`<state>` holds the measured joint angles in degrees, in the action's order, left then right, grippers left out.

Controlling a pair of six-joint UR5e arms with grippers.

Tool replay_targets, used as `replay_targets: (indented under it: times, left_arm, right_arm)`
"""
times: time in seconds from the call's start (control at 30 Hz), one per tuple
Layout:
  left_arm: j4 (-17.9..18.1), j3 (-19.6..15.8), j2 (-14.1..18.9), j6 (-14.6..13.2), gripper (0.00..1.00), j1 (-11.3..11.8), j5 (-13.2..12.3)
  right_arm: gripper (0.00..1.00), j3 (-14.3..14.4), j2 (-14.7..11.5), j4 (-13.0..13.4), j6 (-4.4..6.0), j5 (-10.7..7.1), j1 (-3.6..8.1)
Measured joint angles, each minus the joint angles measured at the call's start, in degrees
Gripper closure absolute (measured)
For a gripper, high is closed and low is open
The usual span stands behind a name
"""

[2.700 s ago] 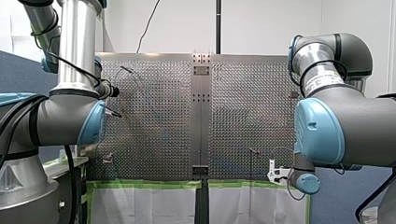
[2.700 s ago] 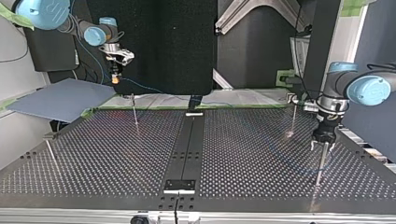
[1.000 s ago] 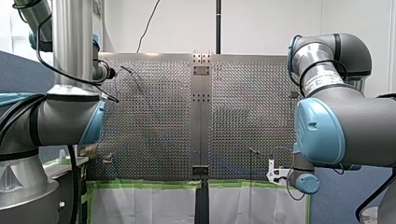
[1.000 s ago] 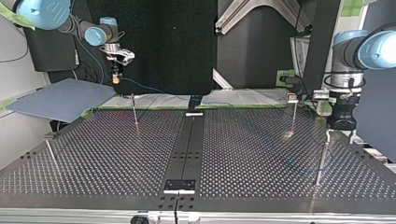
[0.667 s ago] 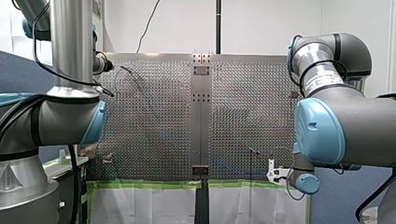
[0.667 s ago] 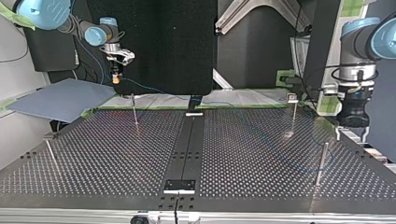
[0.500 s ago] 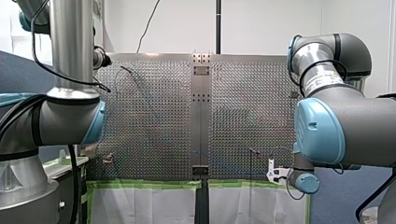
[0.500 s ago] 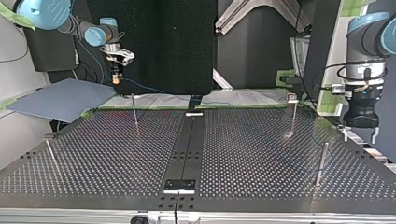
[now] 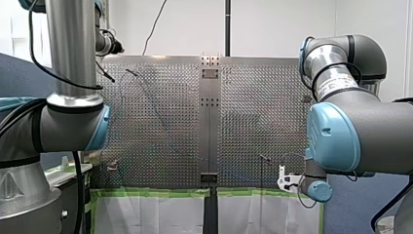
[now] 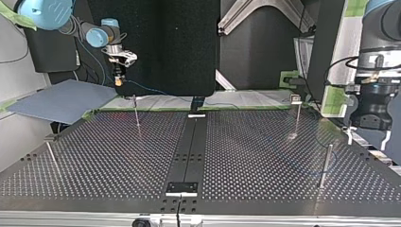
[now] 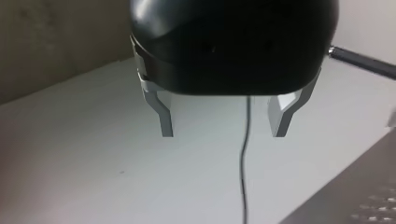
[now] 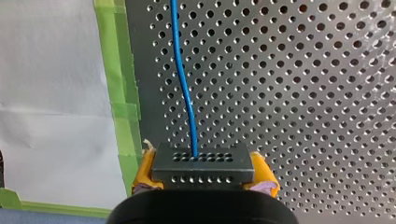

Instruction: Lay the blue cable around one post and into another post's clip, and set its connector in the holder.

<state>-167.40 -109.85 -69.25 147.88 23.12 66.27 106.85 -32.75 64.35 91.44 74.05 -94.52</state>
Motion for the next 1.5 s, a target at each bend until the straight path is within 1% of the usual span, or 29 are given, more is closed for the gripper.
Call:
replay_targets:
  times: [0.13,0.33,0.5,0.67,0.97,1.17,1.5]
  left_arm:
    - [-2.1,0.0,-0.1,-2.1,0.0,-0.5,-0.4]
    - [-5.5,0.5,-2.7,-5.5,0.0,-1.6,-0.5]
    - [-8.4,2.2,-4.8,-8.5,0.0,-2.4,0.7]
    - [-11.5,3.6,-5.1,-11.5,0.0,-3.0,1.4]
    - [-16.4,7.3,-4.6,-17.0,0.0,-3.9,1.5]
    - [-17.6,8.0,-4.5,-20.1,0.0,-4.3,1.9]
    - [-17.6,8.1,-6.1,-25.7,0.0,-5.3,2.9]
  right_arm:
    - [0.99,0.0,0.0,0.0,0.07,-0.03,-0.11]
    - [0.99,-0.1,0.1,-0.1,0.1,-0.04,-0.35]
    - [0.99,-0.1,0.1,-0.2,0.14,-0.04,-0.53]
    - [0.99,0.0,0.1,-0.3,0.16,-0.04,-0.72]
    - [0.99,-0.1,0.1,-0.4,0.23,-0.04,-0.87]
    - [0.99,-0.1,0.1,-0.4,0.25,-0.07,-0.88]
    - [0.99,0.0,0.1,-0.6,0.21,-0.12,-0.88]
